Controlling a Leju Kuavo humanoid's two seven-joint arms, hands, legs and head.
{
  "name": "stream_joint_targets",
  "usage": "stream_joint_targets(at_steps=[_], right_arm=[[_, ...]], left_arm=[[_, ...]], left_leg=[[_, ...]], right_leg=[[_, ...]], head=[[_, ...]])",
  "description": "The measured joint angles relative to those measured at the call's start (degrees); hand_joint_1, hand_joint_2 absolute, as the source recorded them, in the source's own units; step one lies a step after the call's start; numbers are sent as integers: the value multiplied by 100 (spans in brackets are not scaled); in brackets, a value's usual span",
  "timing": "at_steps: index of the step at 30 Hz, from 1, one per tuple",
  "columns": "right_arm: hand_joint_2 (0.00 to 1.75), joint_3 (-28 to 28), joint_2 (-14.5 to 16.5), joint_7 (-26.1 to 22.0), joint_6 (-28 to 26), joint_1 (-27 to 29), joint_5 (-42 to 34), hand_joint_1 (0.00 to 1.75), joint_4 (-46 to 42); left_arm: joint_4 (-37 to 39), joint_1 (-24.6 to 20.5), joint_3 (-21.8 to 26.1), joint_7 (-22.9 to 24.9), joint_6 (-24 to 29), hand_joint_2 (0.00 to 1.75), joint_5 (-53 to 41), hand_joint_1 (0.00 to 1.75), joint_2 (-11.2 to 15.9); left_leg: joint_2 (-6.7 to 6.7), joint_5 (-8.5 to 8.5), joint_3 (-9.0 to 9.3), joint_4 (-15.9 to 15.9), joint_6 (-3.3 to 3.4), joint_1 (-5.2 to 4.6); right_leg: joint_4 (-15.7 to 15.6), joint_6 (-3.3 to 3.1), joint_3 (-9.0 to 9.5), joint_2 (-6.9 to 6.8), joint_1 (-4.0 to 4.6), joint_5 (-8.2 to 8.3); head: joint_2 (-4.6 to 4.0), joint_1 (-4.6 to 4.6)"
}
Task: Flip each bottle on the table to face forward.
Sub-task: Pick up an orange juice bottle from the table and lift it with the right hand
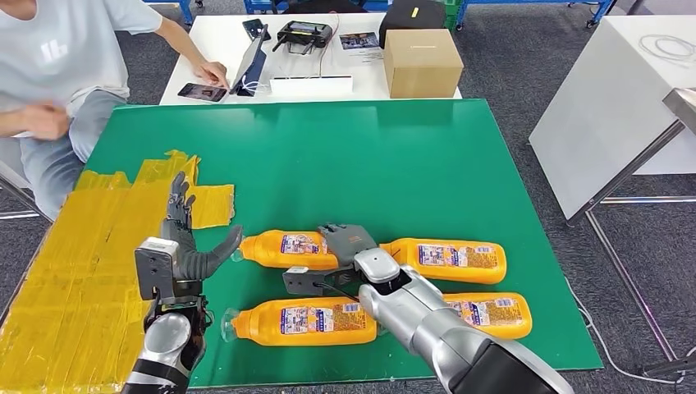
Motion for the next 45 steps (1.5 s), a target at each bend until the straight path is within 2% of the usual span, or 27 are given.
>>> stream_joint_targets(at_steps=[5, 10, 18, 22, 25, 29, 32, 34, 40, 45], right_arm=[[175, -30, 3, -43, 36, -42, -13, 140, 63], [175, -59, 4, -93, 3, -51, -28, 162, 79], [175, -100, 8, -122, -248, -40, -51, 162, 96], [175, -116, 10, -128, -293, -37, -70, 173, 103], [175, -190, 10, -217, -641, 5, -195, 175, 96], [175, -446, -4, -523, -1469, 156, -520, 175, -114], [175, -786, -44, -896, -2106, 403, -901, 175, -640], [175, -1018, -78, -1066, -2318, 561, -1114, 175, -1004], [175, -1655, -185, -1417, -2358, 949, -1848, 175, -1814], [175, -1959, -245, -1507, -2271, 1080, -2057, 175, -2096]], left_arm=[[12, 0, -1, 4, 2, 175, 2, 0, -11], [12, 0, -1, 4, 4, 175, 5, 0, -14], [12, 3, -1, 4, 6, 175, 7, 0, -14], [12, 3, -1, 4, 6, 175, 8, 0, -14], [8, 16, -1, 4, 20, 175, 8, 0, -14], [-58, 81, 1, 16, 56, 175, 1, 0, -14], [-172, 150, 1, 32, 79, 175, -20, 0, -12], [-222, 177, 0, 36, 92, 175, -39, 0, -11], [-290, 210, -37, 37, 113, 175, -103, 0, -11], [-302, 210, -45, 37, 119, 175, -107, 0, -11]], left_leg=[[-1, 0, 3, 0, 0, 0], [-1, 0, 4, 0, 0, 0], [-1, 0, 3, 0, 0, 0], [-2, 0, 3, 0, 0, 0], [-2, 0, 0, 0, 0, 0], [-1, 0, -5, 0, 0, 0], [-3, 0, -9, 0, 0, 0], [-4, 0, -12, 0, 0, 0], [-3, 0, -13, 0, 0, 0], [-3, 0, -12, 1, 0, -1]], right_leg=[[0, 0, 5, 0, 0, 0], [0, 0, 6, 0, -1, 0], [0, 0, 6, 0, 0, 0], [0, 0, 6, 0, 0, 0], [0, 0, 6, -1, 0, 0], [1, 0, 0, 0, 0, 0], [1, 0, -4, -1, 0, 0], [0, 0, -7, -1, 0, 0], [0, 0, -8, -1, 0, 0], [0, 0, -7, -1, 0, 1]], head=[[0, -1], [0, -1], [0, 0], [0, -1], [0, 0], [0, 0], [0, 0], [0, 0], [0, 1], [0, 0]])
